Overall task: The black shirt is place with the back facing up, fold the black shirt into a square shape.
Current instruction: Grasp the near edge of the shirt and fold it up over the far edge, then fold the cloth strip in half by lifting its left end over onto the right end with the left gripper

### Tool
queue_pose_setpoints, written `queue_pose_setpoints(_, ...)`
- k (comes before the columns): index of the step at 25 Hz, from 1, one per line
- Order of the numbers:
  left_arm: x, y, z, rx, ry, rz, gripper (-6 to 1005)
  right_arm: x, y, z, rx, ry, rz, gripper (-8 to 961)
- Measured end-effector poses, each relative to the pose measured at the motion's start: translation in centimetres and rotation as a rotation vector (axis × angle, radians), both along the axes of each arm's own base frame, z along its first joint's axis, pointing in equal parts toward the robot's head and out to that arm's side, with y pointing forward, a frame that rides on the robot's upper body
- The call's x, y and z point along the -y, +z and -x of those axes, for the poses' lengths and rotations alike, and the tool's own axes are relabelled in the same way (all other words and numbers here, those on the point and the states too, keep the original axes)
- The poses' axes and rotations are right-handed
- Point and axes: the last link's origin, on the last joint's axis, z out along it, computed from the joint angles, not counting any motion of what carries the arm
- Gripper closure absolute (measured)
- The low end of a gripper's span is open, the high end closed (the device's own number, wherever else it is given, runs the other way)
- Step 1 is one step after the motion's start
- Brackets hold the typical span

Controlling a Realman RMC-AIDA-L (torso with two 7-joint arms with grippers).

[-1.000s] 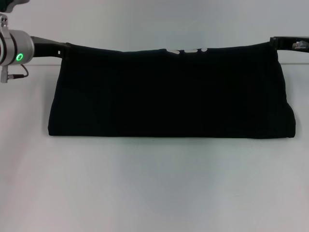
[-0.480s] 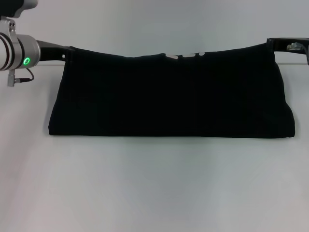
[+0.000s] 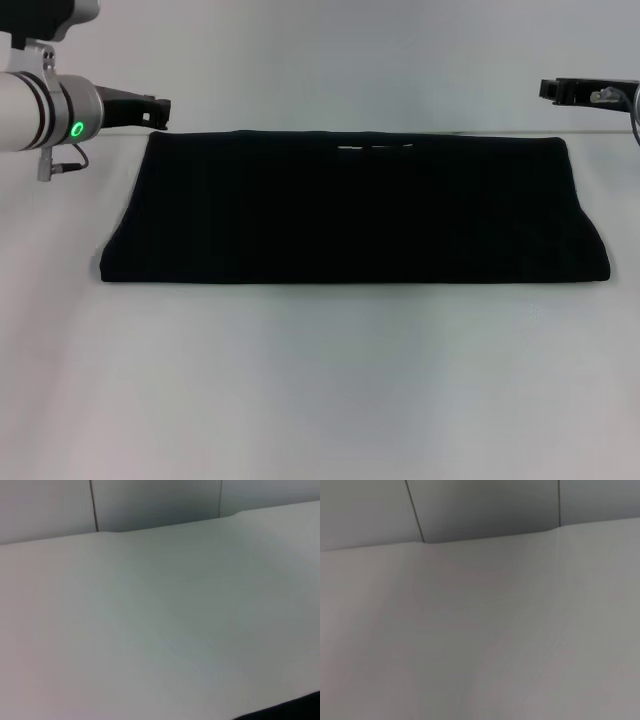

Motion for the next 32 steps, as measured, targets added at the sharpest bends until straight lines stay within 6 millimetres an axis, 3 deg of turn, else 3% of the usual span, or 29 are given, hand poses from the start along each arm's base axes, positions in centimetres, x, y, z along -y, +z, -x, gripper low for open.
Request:
queue_pose_setpoints(5,-0.1,0.0,0.7,-0.034,0.015,-0.045,767,0.1,0.2,-0.5,-0.005,-0.018,-0.029,732)
queue_pose_setpoints(9,0.1,0.2,1.0,-0.033,0.017,-0.045,610,0.3,0.2,-0.6,-0.014,-0.012,-0.012,536)
queue_pose_setpoints(18,3.1,0.5,0.3,0.090,-0.010,0.135,376,2.3,1.3,-0.4,-0.178,0.071,0.083,205)
queue_pose_setpoints(23,5.1,1.3,0.3,0.199,0.057,0.232,145,4.1,2.3,-1.7,-0.227,0.071,0.159,206)
queue_pose_setpoints(32,8.3,2.4,3.8,0.231,0.213,0.268,75,8.4,3.6,-4.3,-0.282,0.090,0.294,207)
